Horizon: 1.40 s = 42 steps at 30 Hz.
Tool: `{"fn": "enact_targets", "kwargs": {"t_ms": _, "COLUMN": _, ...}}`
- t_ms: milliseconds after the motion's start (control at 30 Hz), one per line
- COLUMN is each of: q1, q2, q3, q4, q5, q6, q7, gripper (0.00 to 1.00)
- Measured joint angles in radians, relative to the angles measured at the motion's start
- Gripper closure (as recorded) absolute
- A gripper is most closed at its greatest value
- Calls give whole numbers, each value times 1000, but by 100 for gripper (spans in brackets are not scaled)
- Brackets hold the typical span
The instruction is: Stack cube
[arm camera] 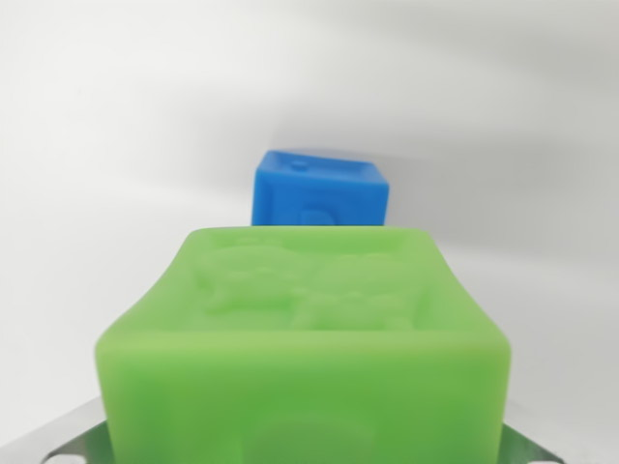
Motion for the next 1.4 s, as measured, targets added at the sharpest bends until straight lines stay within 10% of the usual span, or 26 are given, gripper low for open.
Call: {"fn": "enact_targets", "kwargs": {"t_ms": 1400, "q1": 0, "q2": 153, "q3": -4, "q4": 24, "q5": 0, "q6": 122, "q7": 11, "gripper": 100}}
